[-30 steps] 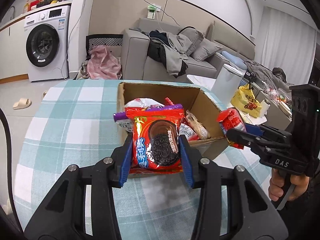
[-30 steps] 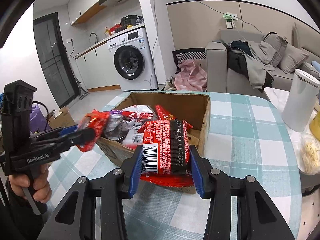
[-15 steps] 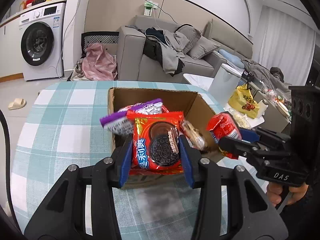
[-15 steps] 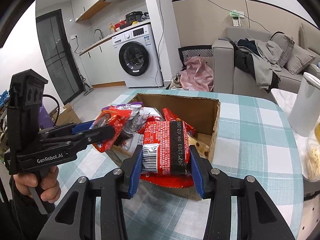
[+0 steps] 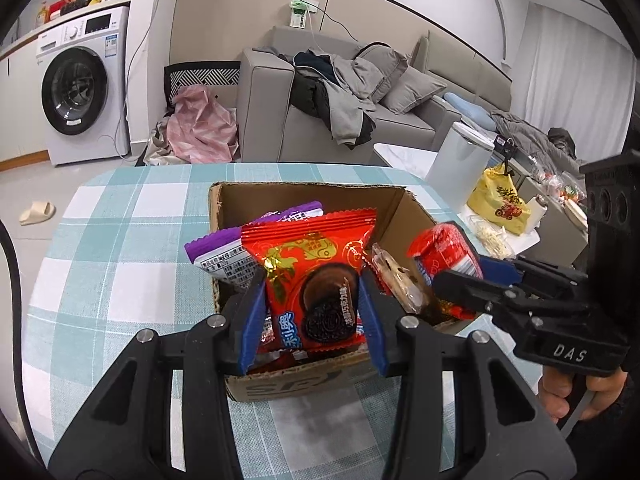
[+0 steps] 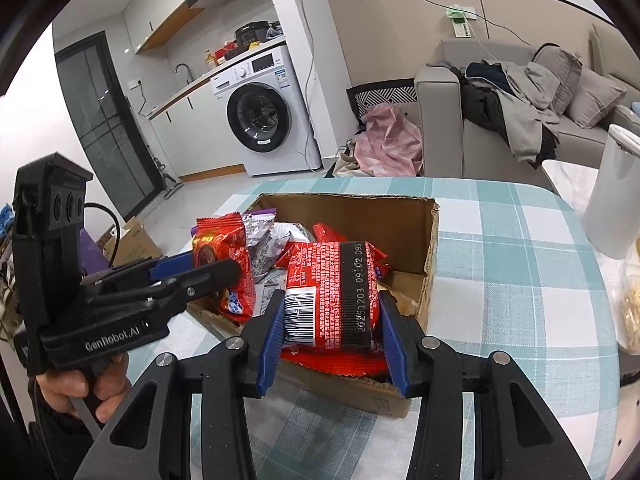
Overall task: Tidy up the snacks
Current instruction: 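Open both tools to drop the red packs into the box, then withdraw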
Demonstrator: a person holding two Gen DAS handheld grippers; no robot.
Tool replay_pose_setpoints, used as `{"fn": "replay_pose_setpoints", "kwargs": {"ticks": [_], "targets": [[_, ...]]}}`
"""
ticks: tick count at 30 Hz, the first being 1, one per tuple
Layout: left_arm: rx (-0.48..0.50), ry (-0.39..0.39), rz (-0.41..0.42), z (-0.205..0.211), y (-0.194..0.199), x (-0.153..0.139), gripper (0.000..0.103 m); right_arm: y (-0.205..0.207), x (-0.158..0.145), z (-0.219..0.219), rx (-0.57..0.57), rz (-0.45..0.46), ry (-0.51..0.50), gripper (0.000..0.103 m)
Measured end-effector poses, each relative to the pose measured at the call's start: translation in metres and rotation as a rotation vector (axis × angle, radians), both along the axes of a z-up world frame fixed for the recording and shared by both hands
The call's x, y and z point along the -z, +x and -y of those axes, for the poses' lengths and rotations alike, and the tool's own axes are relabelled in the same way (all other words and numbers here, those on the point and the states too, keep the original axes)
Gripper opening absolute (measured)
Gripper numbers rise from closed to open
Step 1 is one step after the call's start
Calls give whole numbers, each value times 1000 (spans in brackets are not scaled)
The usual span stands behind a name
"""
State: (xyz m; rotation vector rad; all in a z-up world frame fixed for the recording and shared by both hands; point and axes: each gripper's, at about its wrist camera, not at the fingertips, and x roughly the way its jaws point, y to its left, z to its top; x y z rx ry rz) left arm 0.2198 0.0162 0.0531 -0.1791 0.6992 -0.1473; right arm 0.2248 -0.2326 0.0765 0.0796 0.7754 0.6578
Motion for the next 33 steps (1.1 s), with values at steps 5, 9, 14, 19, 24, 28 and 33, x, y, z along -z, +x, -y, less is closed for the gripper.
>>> {"fn": "replay_pose_setpoints", "kwargs": {"ticks": [5,9,14,19,24,28,33], "targets": [[11,27,3,5,0,-1,40,5,1,0,30,-9,13,45],[25,59,6,11,-6,-5,48,0,-5,1,23,19,30,50],[25,85,48,12,-22,-14,79,-9,-16,9,29,60,46,65],[33,67,91,9,-45,-23,86,-22,-19,19,28,76,49,95],[9,64,176,3,-75,-27,102,-37,-15,30,11,83,89,102],[-17,34,198,-8,-94,-24,102,-50,-12,38,13,112,103,103],[-62,53,221,-16,-117,-10,102,-67,-6,46,11,155,146,103]]}}
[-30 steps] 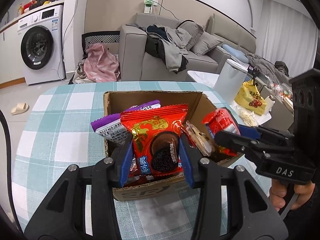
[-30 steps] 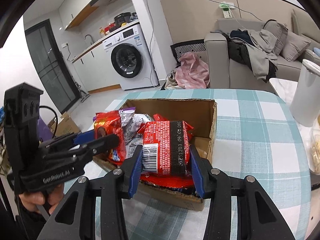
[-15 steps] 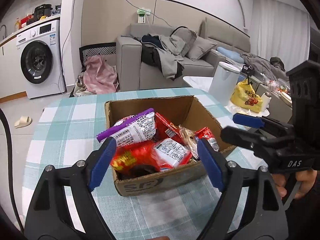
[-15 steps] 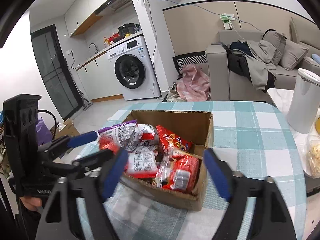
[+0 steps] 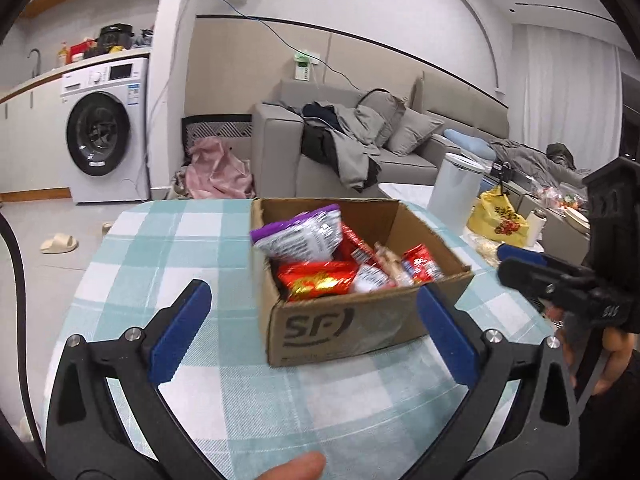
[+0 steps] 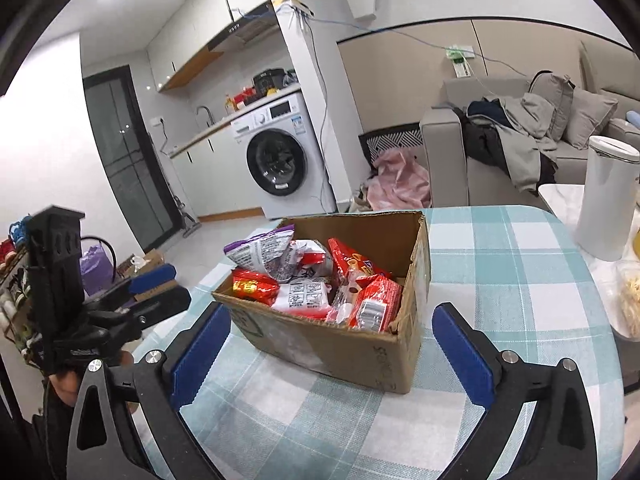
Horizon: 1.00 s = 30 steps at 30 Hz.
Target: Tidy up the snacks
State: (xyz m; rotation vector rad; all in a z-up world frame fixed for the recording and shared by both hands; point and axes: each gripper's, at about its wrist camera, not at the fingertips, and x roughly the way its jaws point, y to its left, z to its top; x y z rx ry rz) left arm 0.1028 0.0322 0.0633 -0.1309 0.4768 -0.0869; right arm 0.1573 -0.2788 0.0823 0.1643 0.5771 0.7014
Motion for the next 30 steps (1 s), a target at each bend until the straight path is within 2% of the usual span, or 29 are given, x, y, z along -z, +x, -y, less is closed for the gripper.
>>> {"fn": "replay_pose_setpoints", "kwargs": {"ticks": [6,21,30], "targets": [[-48,1,14,-6,-16,16,102,-15,6,-4,-18,49,0,103],[-31,66,88,12,-30,39,102,-32,30,-6,72,180,-34,103],[-27,75,82,16,-28,44,102,-47,38,-8,86,242,-52,103]]}}
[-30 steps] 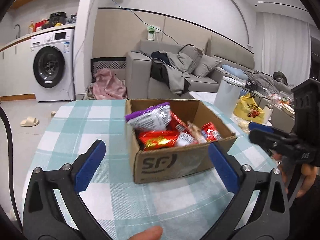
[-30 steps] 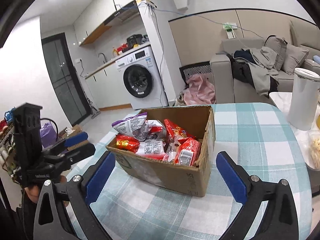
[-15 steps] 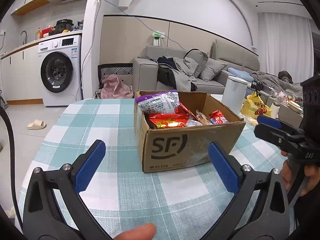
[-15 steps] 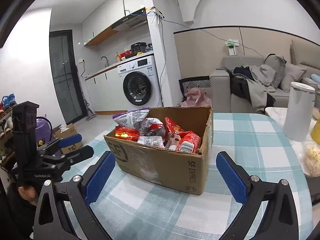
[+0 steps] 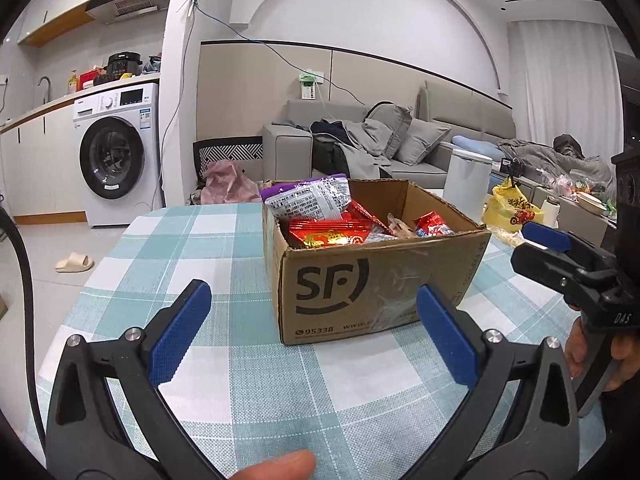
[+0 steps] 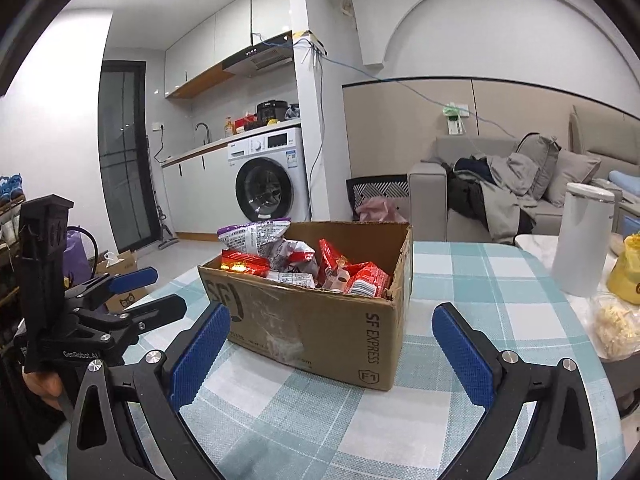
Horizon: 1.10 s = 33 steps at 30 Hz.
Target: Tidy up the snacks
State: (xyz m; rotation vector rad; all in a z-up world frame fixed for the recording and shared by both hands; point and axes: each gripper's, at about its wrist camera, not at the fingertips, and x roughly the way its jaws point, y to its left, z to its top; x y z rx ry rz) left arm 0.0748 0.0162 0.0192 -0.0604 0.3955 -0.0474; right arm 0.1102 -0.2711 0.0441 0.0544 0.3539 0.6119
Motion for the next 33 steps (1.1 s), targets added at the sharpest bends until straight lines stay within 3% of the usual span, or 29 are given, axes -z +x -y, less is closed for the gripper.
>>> {"fn": "replay_pose_setpoints", "kwargs": {"ticks": [33], "targets": [[-6,-1,24,-2,-3,1,102,-5,4,3,18,2,-2,103]]}}
